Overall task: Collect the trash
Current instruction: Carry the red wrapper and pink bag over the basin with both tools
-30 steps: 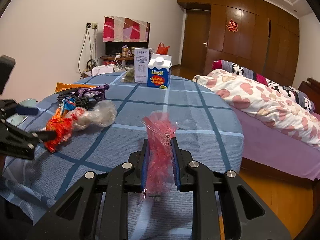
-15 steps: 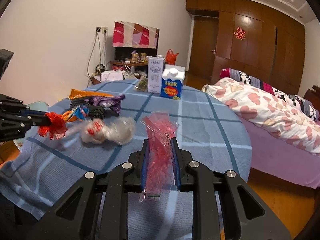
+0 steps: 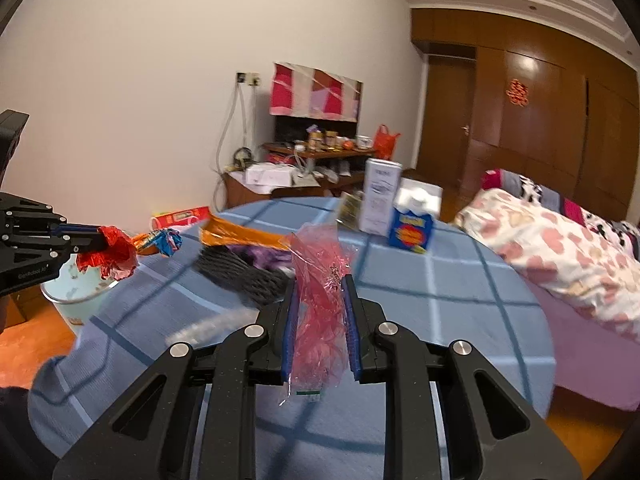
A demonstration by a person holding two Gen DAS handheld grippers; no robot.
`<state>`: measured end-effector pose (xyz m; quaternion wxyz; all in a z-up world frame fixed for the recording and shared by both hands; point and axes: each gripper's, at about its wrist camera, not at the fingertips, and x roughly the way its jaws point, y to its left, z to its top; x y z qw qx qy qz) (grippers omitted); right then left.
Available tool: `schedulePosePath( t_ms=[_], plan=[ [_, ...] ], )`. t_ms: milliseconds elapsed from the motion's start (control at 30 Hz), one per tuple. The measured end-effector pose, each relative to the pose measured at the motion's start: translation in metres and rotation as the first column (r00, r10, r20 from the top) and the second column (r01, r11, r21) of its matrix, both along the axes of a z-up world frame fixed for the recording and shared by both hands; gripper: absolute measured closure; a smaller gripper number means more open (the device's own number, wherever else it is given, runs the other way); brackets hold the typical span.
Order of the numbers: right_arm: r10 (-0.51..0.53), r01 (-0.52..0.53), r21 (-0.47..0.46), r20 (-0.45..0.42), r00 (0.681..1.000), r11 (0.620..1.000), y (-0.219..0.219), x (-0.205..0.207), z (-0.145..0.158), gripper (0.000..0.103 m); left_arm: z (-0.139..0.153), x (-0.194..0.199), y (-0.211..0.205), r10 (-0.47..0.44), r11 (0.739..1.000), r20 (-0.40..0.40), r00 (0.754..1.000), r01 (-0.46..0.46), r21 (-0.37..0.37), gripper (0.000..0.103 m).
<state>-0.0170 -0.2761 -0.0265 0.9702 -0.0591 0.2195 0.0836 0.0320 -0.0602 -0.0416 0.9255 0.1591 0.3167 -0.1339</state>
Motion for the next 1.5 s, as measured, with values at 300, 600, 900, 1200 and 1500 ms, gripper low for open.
schedulePosePath(
  t_ms=[300, 600, 900, 1200, 1500],
  plan=[
    [0.102, -0.102, 0.001, 0.019, 0.995, 0.995, 0.049, 0.024, 0.007, 0.081, -0.003, 0.000, 0.040, 0.081, 0.997, 0.016, 0.997, -0.081, 0.012, 0.097],
    [0.186, -0.186, -0.011, 0.014, 0.982, 0.982, 0.092, 0.046, 0.005, 0.081, -0.009, 0.004, 0.082, 0.189, 0.982, 0.012, 0.982, -0.189, 0.010, 0.097],
    [0.257, -0.257, -0.025, -0.018, 0.966, 0.966, 0.130, 0.064, 0.003, 0.081, -0.014, 0.006, 0.123, 0.282, 0.959, 0.006, 0.959, -0.282, 0.007, 0.097],
    [0.317, -0.320, -0.047, -0.059, 0.946, 0.946, 0.167, 0.080, -0.004, 0.081, -0.016, 0.010, 0.155, 0.355, 0.935, 0.005, 0.935, -0.355, -0.004, 0.097],
    [0.358, -0.363, -0.051, -0.092, 0.929, 0.930, 0.195, 0.092, -0.006, 0.081, -0.021, 0.011, 0.171, 0.388, 0.922, 0.010, 0.922, -0.388, 0.004, 0.097]
  ],
)
